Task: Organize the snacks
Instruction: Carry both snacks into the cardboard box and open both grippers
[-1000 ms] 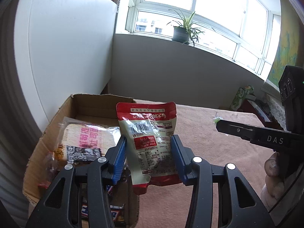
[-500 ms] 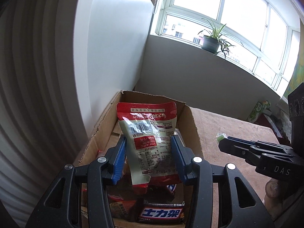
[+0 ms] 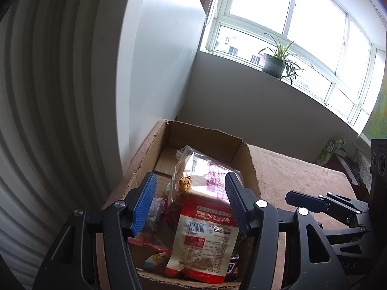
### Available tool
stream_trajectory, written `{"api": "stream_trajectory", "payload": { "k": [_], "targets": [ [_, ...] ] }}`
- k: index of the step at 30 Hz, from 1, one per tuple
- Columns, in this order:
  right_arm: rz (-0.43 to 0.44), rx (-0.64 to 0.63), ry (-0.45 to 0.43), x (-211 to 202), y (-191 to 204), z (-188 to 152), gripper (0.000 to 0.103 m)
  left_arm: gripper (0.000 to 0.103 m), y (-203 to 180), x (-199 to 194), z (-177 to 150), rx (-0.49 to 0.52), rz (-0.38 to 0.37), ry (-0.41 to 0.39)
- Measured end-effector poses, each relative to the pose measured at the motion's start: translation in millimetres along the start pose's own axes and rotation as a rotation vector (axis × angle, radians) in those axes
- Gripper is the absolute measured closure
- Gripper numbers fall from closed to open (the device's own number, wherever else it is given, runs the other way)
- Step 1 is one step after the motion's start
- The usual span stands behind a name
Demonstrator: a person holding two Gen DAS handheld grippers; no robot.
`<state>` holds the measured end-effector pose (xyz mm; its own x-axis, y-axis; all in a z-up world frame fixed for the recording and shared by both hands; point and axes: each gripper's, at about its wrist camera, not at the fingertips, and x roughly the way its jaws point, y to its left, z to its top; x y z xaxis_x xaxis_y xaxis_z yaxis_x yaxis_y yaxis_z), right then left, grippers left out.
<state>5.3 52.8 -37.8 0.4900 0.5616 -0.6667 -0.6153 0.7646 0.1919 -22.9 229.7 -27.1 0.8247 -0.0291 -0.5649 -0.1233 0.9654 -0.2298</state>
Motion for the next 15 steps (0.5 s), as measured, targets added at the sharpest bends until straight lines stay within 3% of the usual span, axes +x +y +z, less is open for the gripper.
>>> {"api": "stream_trajectory", "payload": {
  "k": [11,15],
  "targets": [
    [-0.061,0.028,-0.034,-31,-25,-12,0.045,0.042,-23,-27,-15,0.061,0.029,-0.053],
    [-0.083,0.027,-0.065,-42,-27,-14,0.032,0.042,-25,-37,-23,0.058,0.032,-0.065]
  ]
}}
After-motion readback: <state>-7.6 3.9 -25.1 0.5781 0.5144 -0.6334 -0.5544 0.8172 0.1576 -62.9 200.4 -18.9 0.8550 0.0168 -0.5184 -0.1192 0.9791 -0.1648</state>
